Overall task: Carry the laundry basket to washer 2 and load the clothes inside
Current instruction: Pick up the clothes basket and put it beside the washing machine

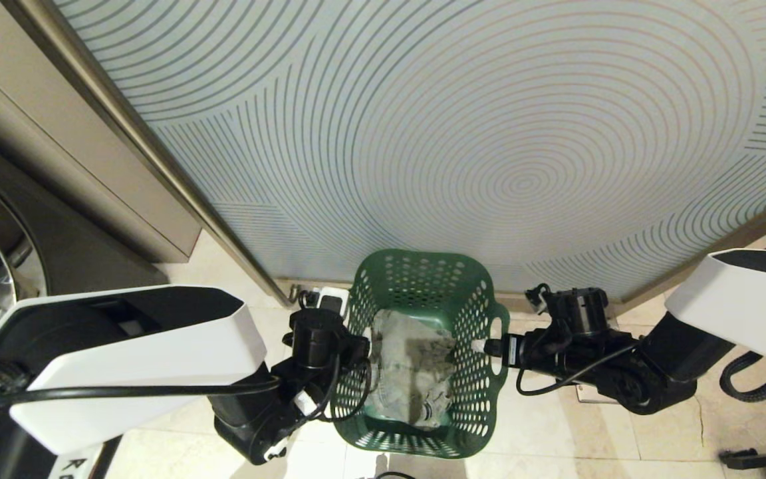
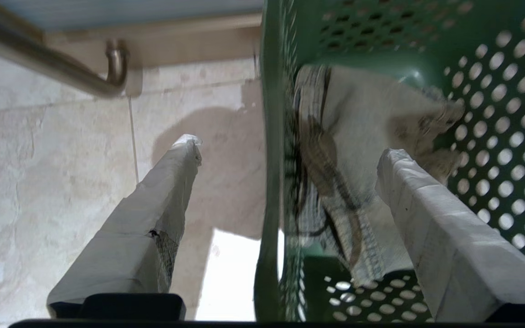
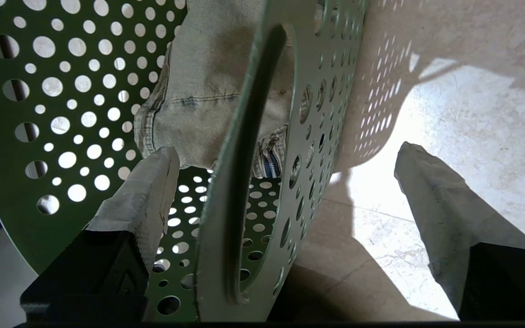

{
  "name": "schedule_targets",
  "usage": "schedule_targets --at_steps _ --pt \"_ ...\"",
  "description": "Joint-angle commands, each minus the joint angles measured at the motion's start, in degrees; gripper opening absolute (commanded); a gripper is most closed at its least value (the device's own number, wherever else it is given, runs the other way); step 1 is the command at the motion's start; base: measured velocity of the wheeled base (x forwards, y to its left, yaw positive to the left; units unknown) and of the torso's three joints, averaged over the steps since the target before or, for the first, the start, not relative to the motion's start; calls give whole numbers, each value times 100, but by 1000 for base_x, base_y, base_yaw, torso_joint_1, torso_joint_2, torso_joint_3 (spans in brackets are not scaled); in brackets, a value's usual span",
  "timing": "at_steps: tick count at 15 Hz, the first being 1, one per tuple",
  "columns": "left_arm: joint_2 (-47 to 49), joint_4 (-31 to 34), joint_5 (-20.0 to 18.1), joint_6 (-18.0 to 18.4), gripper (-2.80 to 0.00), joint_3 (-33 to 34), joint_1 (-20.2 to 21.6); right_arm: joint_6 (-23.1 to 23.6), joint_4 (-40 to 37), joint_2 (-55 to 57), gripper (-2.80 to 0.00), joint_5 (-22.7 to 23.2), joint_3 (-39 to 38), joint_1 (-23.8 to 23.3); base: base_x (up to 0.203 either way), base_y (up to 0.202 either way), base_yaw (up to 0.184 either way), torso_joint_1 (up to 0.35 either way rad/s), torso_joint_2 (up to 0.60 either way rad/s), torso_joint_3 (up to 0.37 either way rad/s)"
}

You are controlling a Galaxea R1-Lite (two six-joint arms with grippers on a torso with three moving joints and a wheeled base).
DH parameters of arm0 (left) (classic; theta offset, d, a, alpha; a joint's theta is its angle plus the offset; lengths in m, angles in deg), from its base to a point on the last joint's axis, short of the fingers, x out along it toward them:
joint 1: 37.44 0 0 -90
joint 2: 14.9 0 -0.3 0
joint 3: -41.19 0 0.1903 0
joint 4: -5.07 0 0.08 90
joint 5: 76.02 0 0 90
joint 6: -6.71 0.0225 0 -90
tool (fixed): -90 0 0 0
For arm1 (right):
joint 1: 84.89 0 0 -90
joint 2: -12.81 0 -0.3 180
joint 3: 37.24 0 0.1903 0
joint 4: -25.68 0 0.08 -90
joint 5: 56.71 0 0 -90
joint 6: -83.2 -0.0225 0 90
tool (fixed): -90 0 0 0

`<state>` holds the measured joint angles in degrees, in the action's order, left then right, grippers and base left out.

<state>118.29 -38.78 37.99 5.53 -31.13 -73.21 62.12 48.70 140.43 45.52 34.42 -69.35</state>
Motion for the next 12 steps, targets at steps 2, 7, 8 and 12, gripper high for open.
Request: schedule_targets --at_steps 2,7,8,12 --pt "-91 -28 17 4 0 -97 16 -6 36 97 0 5 10 1 0 0 0 0 0 0" --pt "116 72 25 19 0 -156 130 16 55 289 0 28 153 25 0 0 0 0 0 0" --pt "206 98 25 21 0 -214 160 3 55 370 0 26 199 55 0 0 0 0 0 0" --pt "460 291 17 17 0 -378 187 -2 63 544 0 25 225 63 0 0 0 0 0 0"
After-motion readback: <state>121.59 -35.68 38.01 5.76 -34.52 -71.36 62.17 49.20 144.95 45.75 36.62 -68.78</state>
